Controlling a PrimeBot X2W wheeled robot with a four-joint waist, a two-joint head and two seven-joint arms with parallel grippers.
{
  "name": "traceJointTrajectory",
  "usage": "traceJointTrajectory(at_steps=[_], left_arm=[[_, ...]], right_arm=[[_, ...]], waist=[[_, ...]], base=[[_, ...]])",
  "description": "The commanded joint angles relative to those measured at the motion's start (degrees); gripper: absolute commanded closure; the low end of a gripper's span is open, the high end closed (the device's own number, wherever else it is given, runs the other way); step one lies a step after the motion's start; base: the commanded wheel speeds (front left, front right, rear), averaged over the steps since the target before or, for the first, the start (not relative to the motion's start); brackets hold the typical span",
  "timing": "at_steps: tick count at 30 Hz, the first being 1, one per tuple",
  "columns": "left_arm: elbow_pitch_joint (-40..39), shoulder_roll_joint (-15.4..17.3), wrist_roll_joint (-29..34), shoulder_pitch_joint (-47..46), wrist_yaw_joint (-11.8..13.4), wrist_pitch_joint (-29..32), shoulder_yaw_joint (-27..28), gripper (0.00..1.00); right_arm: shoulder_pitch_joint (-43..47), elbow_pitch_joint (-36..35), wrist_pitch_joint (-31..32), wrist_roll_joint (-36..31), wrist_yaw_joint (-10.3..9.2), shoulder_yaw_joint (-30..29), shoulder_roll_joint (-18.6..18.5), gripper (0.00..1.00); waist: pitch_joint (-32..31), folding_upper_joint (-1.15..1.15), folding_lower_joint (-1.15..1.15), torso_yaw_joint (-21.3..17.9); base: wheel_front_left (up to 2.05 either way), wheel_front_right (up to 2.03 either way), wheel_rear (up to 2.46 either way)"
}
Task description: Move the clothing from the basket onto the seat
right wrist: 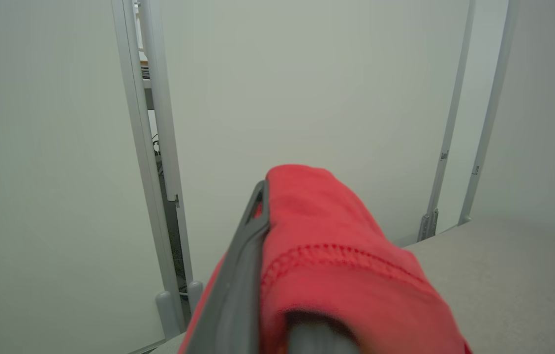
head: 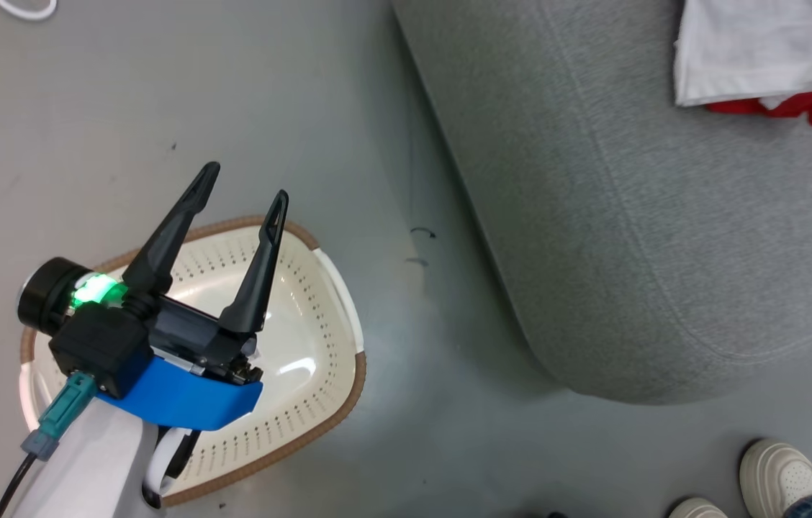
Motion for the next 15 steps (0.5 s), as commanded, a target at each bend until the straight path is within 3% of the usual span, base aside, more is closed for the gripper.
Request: traceJointTrajectory(at_steps=[1,10,11,12,13,15], left_arm=[[-0.9,0.5,0.5,-1.3,0.0,-0.3,0.1,0.0],[-3.4,1.8,0.8,-3.0,0.0,-0.2,-0.3,0.0],[-3.4,1.9,0.8,-3.1,0.0,-0.2,-0.4,0.0],[-3.4,1.9,0.7,-3.3,0.0,-0.2,-0.3,0.0],[-3.4,1.9,0.6,-3.3,0.0,-0.2,-0.3,0.0],[-3.3,1.9,0.4,-3.5,0.0,-0.2,-0.3,0.0]], right_arm=[[-0.8,0.5,-0.5,-1.2,0.03,-1.2,-0.4,1.0],[3.3,8.6,-2.9,-6.5,0.03,-6.9,1.2,1.0],[3.7,9.6,-3.0,-7.2,0.03,-6.9,1.5,0.78],[4.2,10.8,-2.9,-8.0,0.04,-6.5,1.6,0.35],[4.6,12.1,-2.4,-8.3,0.03,-6.2,1.9,0.0],[4.9,14.1,-1.8,-9.3,0.03,-5.8,1.7,0.0]], waist=[[3.2,0.0,-0.01,1.8],[8.0,0.0,-0.01,3.5],[8.2,0.0,-0.01,3.7],[8.3,0.0,-0.01,3.8],[8.3,0.0,-0.01,3.9],[8.4,0.0,-0.01,4.1]], base=[[0.0,0.0,0.0],[0.0,0.0,0.0],[0.0,0.0,0.0],[0.0,0.0,0.0],[0.0,0.0,0.0],[0.0,0.0,0.0]])
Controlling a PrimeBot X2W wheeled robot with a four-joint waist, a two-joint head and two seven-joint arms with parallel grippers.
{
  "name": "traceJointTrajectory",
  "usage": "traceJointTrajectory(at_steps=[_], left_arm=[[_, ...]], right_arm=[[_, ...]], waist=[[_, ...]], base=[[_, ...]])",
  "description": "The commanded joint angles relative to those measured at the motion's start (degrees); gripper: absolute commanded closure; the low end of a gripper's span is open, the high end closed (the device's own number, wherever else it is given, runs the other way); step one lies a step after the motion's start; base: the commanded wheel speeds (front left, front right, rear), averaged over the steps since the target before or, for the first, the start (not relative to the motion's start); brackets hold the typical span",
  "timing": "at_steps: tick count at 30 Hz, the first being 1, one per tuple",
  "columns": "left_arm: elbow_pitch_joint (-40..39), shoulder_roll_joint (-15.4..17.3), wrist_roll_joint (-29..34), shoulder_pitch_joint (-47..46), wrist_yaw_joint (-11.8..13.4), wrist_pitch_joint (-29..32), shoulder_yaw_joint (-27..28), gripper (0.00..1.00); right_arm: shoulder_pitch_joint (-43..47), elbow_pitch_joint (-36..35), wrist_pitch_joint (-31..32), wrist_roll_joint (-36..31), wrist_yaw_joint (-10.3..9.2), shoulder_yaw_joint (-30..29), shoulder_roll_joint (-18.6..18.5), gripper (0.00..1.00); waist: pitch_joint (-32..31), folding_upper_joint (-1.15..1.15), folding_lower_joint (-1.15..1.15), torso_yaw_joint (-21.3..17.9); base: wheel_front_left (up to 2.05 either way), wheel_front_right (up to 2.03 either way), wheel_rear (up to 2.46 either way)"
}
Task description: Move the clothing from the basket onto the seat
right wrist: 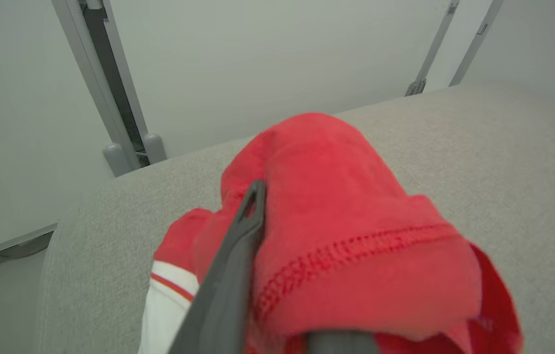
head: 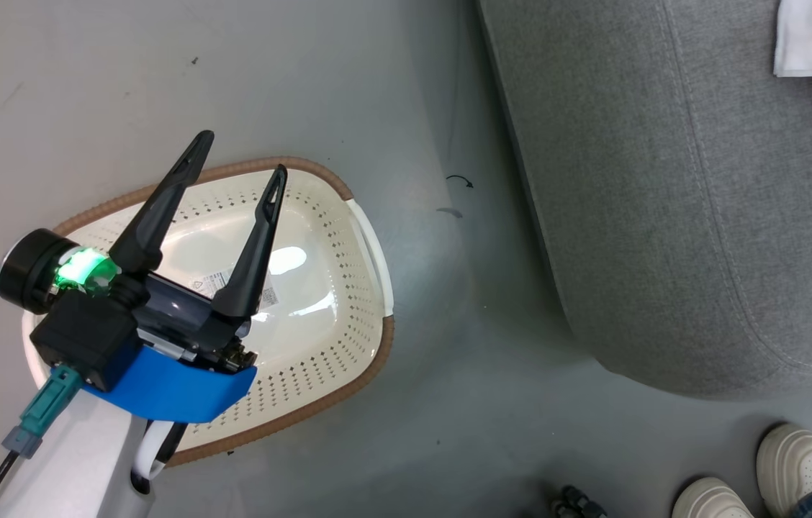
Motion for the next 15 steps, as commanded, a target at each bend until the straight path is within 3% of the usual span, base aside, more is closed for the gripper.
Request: traceJointTrajectory(at_steps=[1,15], left_arm=[[-0.1,0.1,-0.3,-1.0,0.0,-0.2,0.1,0.0],[3.3,-3.2,-2.4,0.2,0.0,-0.3,0.0,0.0]], right_arm=[[0.5,0.3,0.2,-0.4,0.03,0.0,-0.2,0.0],[2.7,8.0,-3.3,-4.1,0.03,2.2,-0.5,0.0]], waist=[[0.0,0.0,-0.01,0.1],[-6.6,0.0,-0.01,1.9]], base=[[0.0,0.0,0.0],[0.0,0.0,0.0]])
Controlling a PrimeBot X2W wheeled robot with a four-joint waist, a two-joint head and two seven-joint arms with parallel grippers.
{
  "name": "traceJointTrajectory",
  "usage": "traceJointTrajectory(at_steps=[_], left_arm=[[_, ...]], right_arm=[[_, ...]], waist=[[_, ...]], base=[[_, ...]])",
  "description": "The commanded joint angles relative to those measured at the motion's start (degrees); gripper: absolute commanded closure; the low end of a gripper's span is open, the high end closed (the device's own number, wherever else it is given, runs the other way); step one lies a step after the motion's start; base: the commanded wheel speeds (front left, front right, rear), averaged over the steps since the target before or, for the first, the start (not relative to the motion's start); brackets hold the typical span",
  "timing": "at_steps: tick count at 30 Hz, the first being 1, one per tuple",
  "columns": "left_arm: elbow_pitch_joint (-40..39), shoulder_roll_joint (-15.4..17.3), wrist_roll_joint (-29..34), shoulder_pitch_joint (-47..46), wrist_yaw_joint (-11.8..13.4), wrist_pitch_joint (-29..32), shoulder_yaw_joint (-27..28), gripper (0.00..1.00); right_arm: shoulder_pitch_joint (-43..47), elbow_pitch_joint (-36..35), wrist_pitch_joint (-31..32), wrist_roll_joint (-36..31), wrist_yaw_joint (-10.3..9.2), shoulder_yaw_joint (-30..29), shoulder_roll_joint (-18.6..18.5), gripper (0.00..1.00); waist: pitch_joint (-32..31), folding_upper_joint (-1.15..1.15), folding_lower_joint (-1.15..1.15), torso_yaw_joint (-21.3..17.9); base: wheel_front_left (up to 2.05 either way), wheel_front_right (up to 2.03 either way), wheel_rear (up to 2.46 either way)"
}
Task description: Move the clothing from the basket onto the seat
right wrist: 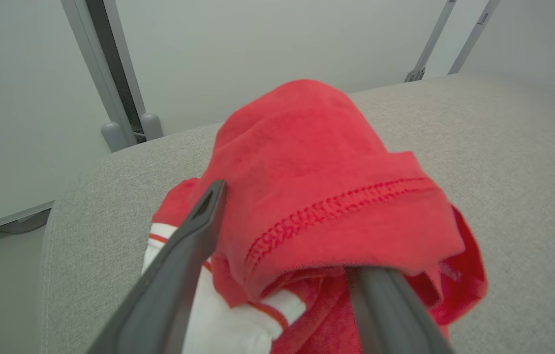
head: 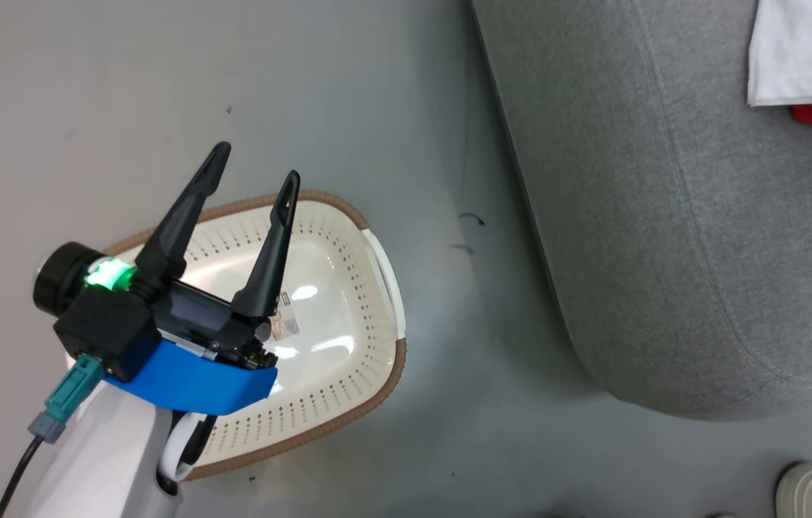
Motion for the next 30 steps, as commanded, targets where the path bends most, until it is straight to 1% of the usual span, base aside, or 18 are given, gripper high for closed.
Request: traceJointTrajectory(at_steps=[1,6,12,17,20,24,30], left_arm=[[0.2,-0.2,-0.2,0.3,0.0,-0.3,0.3,0.0],[2.6,-2.0,-1.6,2.4,0.0,-0.3,0.9,0.0],[6.3,-4.1,-3.7,5.9,0.0,-0.3,2.7,0.0],[9.1,-5.4,-4.7,9.1,0.0,-0.3,3.6,0.0],[10.3,-6.2,-4.7,11.3,0.0,-0.3,4.8,0.0],[11.3,-7.2,-4.1,14.0,0.0,-0.3,6.7,0.0],[12.1,-8.1,-3.5,17.3,0.0,-0.3,7.9,0.0]], right_arm=[[0.9,0.3,-0.4,-0.4,0.03,0.2,-0.1,0.0],[3.3,2.0,-2.1,-0.5,0.02,1.4,1.0,0.0],[8.3,2.6,-5.2,-0.6,0.02,6.0,2.8,0.0],[14.3,1.5,-8.3,1.5,0.03,9.1,4.1,0.0],[18.6,-0.5,-9.5,2.8,0.03,11.4,4.6,0.0],[24.4,-4.9,-10.3,4.4,0.03,14.7,5.1,0.0],[33.4,-14.0,-9.9,4.8,0.03,15.9,5.9,0.0]], waist=[[-1.8,0.0,0.0,0.5],[-7.0,0.0,0.0,1.1],[-14.0,0.0,0.0,1.4],[-20.1,0.0,0.0,2.2],[-23.2,0.0,0.0,2.6],[-26.4,0.0,0.0,3.2],[-29.7,0.0,0.0,4.1]], base=[[0.0,0.0,0.0],[0.0,0.0,0.0],[0.0,0.0,0.0],[0.0,0.0,0.0],[0.0,0.0,0.0],[0.0,0.0,0.0],[0.0,0.0,0.0]])
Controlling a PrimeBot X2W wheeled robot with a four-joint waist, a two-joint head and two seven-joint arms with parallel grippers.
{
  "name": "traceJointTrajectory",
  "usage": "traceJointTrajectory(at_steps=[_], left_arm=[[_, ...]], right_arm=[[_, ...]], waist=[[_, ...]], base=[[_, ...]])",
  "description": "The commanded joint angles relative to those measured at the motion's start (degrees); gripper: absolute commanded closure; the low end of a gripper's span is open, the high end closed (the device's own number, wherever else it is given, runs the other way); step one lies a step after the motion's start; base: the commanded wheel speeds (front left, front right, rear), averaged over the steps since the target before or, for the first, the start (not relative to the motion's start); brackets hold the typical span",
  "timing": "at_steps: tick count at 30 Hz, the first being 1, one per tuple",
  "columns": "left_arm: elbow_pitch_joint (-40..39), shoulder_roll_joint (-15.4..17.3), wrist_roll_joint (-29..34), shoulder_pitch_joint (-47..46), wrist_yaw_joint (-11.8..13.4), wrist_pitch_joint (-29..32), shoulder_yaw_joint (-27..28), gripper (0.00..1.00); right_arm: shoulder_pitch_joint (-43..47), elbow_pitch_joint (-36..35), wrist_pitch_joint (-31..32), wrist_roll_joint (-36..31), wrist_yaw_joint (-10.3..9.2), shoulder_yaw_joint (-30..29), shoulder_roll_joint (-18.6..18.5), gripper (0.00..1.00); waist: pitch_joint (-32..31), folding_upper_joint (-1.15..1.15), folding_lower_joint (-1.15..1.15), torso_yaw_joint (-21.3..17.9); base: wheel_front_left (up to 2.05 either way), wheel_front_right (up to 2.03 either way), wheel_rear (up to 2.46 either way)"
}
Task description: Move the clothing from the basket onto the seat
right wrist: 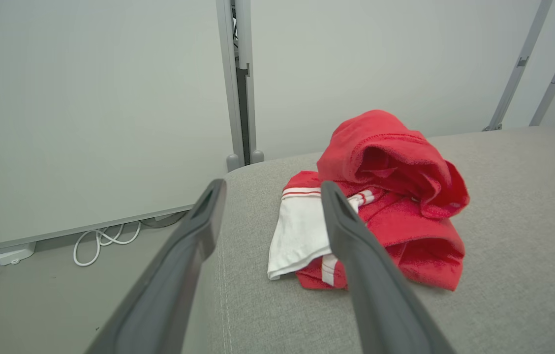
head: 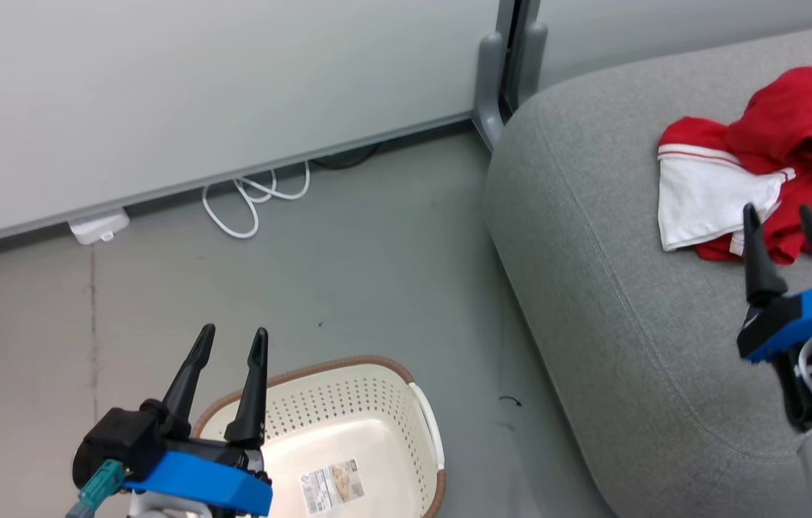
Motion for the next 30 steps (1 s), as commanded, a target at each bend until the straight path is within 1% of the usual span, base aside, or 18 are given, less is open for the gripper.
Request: traceJointTrajectory(at_steps=[1,9,11,15,21,30], left_arm=[[0.1,0.0,0.2,0.7,0.0,-0.3,0.4,0.0],[0.5,-0.9,0.3,2.1,0.0,-0.3,2.1,0.0],[0.8,-1.0,0.2,2.4,0.0,-0.3,2.4,0.0],[1.5,-1.3,1.0,2.9,0.0,-0.3,4.0,0.0],[2.9,-2.0,2.0,3.7,0.0,-0.3,6.5,0.0],[4.5,-2.1,2.2,4.2,0.0,-0.3,9.1,0.0]], right_arm=[[2.2,-1.6,0.4,-0.5,0.03,0.0,0.7,0.0],[13.7,-16.8,2.7,-4.0,0.03,-2.3,5.8,0.0],[16.1,-19.8,2.8,-4.9,0.03,-2.7,7.4,0.0],[20.2,-24.4,3.1,-6.8,0.03,-2.2,9.3,0.0],[23.6,-27.2,3.2,-9.8,0.03,0.6,11.0,0.0],[25.6,-27.9,3.6,-10.1,0.03,2.8,12.1,0.0]], waist=[[-1.2,0.0,0.02,0.7],[-2.9,0.0,0.02,3.0],[-3.2,0.0,0.02,3.9],[-3.9,0.0,0.02,5.7],[-4.8,0.0,0.02,8.2],[-5.4,0.0,0.02,11.4]], base=[[0.0,0.0,0.0],[0.0,0.0,0.0],[0.0,0.0,0.0],[0.0,0.0,0.0],[0.0,0.0,0.0],[0.0,0.0,0.0]])
